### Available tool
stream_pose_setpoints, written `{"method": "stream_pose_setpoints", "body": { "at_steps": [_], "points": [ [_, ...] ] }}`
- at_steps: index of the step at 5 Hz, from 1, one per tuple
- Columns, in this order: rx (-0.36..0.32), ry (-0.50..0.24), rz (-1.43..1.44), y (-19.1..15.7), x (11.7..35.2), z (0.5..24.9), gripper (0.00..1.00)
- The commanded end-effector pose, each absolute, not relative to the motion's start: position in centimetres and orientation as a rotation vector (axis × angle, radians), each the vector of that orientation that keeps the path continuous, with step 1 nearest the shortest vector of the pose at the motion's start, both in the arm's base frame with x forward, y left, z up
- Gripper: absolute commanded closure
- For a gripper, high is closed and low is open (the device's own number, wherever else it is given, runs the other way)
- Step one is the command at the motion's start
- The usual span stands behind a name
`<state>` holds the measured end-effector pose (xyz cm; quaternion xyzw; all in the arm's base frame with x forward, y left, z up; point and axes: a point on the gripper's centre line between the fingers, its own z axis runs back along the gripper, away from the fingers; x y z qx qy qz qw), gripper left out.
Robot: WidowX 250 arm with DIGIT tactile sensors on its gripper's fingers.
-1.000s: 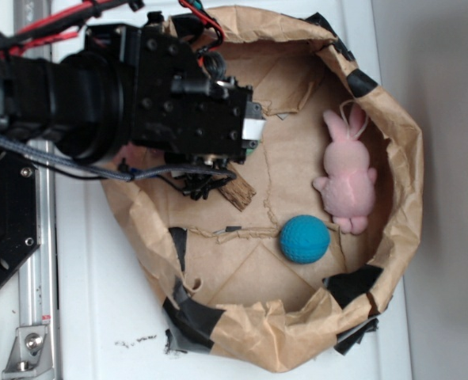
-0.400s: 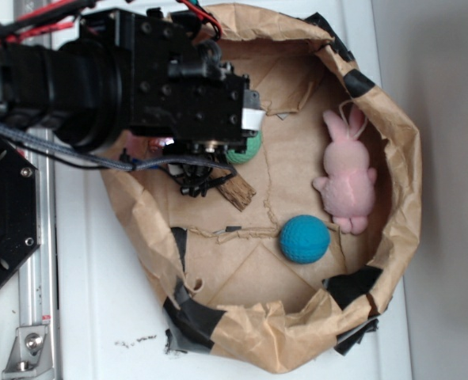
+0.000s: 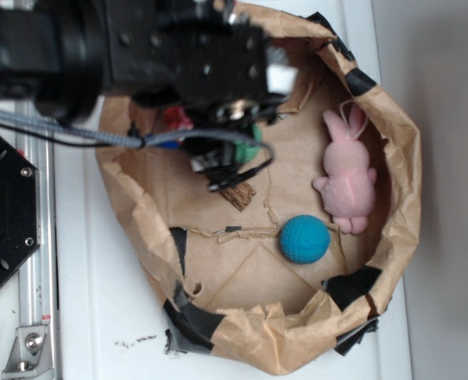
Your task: Grab the shell.
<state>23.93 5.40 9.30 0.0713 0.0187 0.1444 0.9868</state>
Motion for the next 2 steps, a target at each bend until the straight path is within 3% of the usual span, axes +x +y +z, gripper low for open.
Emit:
{"method": "stream_pose_setpoints", "body": {
  "at_steps": [1,2],
  "points": [
    [0.017,-0.161,0.277,0.9,25.7,16.6,1.0],
    [-0.024,-0.257,0.229,-0.4,25.1,16.5,1.0]
  ]
}}
